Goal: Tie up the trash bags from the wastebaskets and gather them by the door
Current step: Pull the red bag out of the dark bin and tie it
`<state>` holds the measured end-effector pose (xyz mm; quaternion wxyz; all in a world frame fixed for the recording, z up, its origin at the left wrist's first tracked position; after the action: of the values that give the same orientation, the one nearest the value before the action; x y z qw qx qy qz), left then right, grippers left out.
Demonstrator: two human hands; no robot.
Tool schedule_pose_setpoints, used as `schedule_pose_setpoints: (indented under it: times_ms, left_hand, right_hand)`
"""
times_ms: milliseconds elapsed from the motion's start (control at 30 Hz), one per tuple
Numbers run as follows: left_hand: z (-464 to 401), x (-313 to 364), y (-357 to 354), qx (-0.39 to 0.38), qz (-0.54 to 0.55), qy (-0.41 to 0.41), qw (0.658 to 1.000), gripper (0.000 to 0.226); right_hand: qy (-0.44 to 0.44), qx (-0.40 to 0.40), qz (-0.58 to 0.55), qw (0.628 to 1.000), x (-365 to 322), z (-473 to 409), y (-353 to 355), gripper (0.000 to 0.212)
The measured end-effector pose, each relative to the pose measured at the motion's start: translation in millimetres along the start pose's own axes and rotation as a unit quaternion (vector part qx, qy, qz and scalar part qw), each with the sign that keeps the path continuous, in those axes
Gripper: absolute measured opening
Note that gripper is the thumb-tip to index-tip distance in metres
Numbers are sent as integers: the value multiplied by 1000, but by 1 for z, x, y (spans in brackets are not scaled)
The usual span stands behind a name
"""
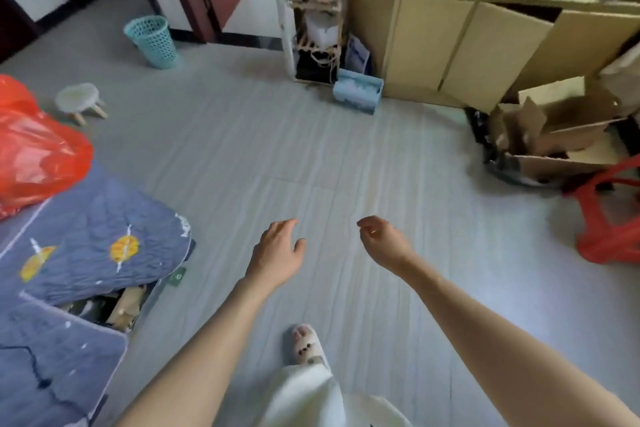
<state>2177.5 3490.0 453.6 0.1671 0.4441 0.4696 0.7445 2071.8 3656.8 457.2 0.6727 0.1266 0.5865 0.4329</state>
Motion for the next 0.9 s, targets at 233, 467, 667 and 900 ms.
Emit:
schedule_pose_setpoints:
  times_ms: [233, 467, 667, 900]
  left_hand:
    - [-166, -80, 60, 65, 40, 68, 995, 48]
    - [-344, -147, 167, 122, 65, 99, 985, 47]
    - [-466, -206, 225, 122, 81, 138, 979, 48]
    - [-633, -292, 296, 158, 73, 194, 966, 51]
  right_hand:
    - [55, -47, 18, 997, -122, -159, -71, 32]
    - [104, -70, 55, 991, -293, -317, -141, 31]
    - [134, -98, 69, 984, -409, -427, -202, 32]
    - [192, -139, 70, 969, -545, -582, -292, 34]
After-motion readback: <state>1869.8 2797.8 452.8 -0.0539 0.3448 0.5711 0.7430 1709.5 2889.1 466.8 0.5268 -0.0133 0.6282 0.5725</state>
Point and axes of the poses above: each hand's wrist, its own z-axis away from the middle knuckle, its own y-axis out of the back of the hand, x = y × z, the point moved 3 cm from there along -z, towards the middle knuckle, and after that the axes turned 10 degrees about x, right-handed, at the moved point
